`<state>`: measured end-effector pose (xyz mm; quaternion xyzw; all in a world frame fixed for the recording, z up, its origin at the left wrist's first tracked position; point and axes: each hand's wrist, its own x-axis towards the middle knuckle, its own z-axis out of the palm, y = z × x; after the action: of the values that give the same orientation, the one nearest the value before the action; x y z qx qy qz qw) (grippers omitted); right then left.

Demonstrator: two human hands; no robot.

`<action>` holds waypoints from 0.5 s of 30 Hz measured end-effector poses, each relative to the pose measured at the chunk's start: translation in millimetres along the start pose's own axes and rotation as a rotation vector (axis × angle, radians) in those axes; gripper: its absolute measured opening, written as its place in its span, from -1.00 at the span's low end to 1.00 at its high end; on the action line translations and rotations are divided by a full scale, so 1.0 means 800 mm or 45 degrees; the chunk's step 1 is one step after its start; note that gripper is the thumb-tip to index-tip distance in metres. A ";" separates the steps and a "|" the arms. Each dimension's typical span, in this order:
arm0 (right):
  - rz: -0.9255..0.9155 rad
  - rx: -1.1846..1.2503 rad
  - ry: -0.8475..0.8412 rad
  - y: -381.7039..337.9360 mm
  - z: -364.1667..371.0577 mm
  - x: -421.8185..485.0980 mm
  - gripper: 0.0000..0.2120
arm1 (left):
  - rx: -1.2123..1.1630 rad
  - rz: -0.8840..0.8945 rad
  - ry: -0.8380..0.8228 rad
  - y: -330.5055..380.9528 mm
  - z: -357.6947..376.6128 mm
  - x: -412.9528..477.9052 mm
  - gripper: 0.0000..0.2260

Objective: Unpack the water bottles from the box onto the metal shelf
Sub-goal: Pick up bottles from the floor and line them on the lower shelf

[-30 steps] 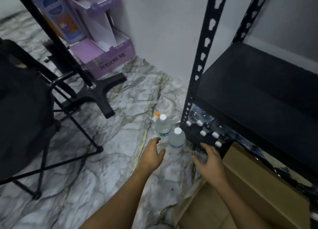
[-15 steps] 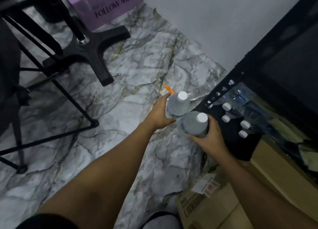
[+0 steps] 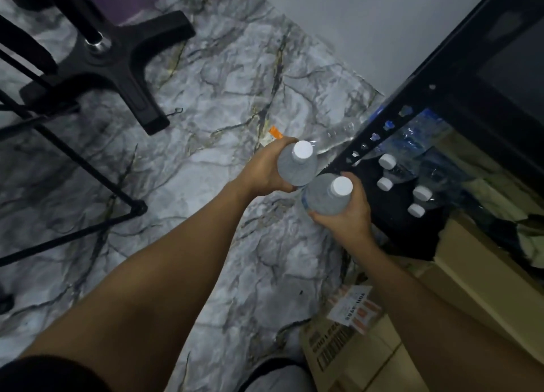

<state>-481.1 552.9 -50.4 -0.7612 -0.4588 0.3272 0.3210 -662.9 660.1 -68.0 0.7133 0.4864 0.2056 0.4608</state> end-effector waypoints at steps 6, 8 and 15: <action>-0.061 -0.020 0.055 0.000 -0.005 -0.007 -0.28 | 0.059 0.008 0.194 0.007 0.008 -0.026 -0.32; -0.058 -0.013 0.065 0.002 -0.007 -0.008 -0.29 | 0.082 -0.009 0.232 0.008 0.015 -0.034 -0.33; -0.016 -0.020 0.031 -0.007 -0.037 -0.030 -0.27 | -0.030 -0.080 0.289 0.036 0.023 -0.075 -0.37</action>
<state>-469.4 527.9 -23.9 -0.7649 -0.4620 0.3122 0.3226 -661.3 595.7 -42.9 0.6644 0.5549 0.2763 0.4175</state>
